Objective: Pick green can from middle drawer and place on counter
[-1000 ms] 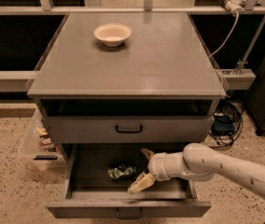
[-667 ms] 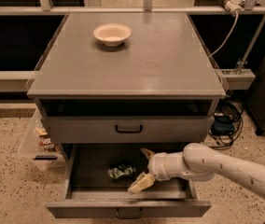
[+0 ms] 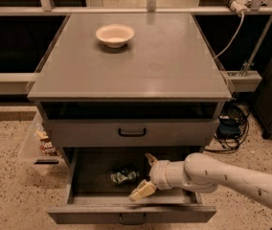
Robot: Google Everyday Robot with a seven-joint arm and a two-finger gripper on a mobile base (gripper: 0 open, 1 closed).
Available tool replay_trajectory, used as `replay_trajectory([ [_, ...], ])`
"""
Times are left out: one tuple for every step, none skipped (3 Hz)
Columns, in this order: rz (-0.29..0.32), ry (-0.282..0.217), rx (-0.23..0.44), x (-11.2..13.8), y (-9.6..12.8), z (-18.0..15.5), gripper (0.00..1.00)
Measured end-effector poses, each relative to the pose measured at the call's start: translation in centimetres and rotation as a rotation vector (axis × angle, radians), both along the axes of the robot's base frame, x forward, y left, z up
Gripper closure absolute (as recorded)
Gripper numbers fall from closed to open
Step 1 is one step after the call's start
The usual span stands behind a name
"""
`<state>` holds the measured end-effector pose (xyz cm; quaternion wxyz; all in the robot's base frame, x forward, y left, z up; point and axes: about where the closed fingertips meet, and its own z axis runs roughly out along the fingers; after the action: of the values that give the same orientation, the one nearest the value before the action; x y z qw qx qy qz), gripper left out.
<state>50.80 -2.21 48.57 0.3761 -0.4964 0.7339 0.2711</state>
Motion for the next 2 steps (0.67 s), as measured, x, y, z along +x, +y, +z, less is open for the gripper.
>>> replay_trajectory([
  [-0.059, -0.073, -0.044, 1.96, -0.34, -0.78, 0.0],
  [-0.038, -0.068, -0.045, 2.12, 0.3, -1.58, 0.0],
])
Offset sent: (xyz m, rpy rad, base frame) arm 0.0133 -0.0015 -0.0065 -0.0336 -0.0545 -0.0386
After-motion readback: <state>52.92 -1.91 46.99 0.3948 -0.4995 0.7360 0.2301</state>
